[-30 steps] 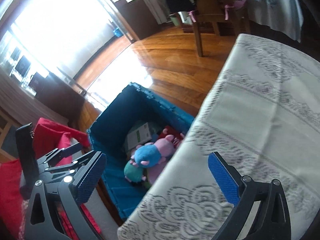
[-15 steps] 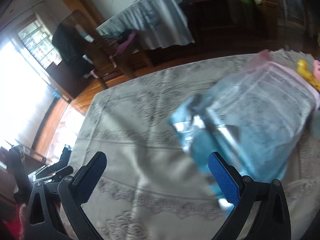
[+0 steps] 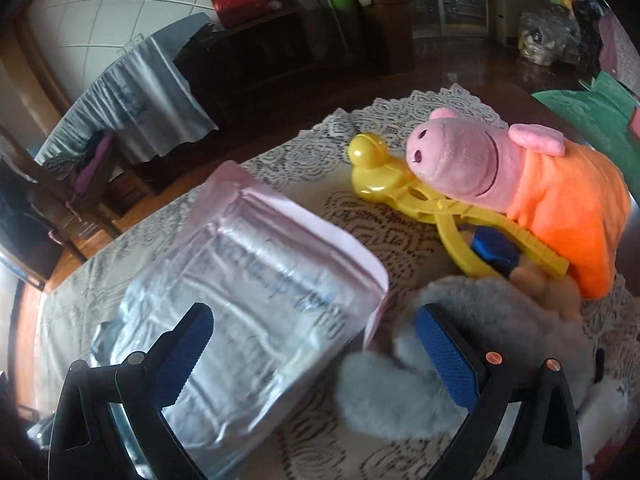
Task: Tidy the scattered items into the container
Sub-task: 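Move both tools back to the blue-silver plastic pack on the table, then close the left tool on the blue bag end while the right tool grips the pink edge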
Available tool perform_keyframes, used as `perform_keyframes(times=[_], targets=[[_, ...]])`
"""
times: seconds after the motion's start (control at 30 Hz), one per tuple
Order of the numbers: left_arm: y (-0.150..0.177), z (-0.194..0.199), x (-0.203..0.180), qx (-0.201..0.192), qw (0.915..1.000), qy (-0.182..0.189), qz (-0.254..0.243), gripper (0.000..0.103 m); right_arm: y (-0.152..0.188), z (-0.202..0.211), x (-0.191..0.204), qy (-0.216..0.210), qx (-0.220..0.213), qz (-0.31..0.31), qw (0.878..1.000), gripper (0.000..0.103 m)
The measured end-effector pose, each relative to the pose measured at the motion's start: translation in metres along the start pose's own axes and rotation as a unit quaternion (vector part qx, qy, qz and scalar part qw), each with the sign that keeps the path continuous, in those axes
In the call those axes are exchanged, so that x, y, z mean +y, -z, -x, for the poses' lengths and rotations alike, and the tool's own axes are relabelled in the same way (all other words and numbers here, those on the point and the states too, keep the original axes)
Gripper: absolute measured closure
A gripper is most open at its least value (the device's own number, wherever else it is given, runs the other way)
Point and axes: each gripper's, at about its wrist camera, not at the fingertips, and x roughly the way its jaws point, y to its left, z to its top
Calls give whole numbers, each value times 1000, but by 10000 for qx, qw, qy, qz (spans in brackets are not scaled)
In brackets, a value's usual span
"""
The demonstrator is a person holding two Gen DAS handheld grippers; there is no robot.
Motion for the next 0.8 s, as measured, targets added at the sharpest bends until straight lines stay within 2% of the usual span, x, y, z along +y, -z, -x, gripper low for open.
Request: perform_keyframes(times=[0.1, 0.17, 0.23, 0.4, 0.47, 0.57, 0.7, 0.8], targets=[[-1, -7, -2, 22, 9999, -62, -86, 0, -13, -18, 0, 1, 72, 139, 9999, 0], [1, -8, 0, 14, 9998, -122, -142, 0, -20, -33, 4, -19, 238, 243, 9994, 0], [1, -6, 5, 29, 9999, -121, -118, 0, -25, -49, 13, 10, 579, 473, 9972, 0], [1, 4, 23, 47, 10000, 63, 50, 0, -16, -40, 32, -918, 1018, 623, 9886, 0], [4, 10, 30, 41, 9999, -109, 32, 0, -4, -26, 37, -1264, 1122, 562, 9840, 0], [9, 23, 47, 5, 9999, -123, 45, 0, 29, -10, 47, -1327, 1451, 853, 9768, 0], [18, 34, 68, 142, 9996, -212, 123, 0, 73, 4, 48, -1817, 1823, 820, 9628, 0], [26, 37, 75, 147, 9984, -542, 84, 0, 83, 8, 49, -1894, 1568, 722, 9666, 0]])
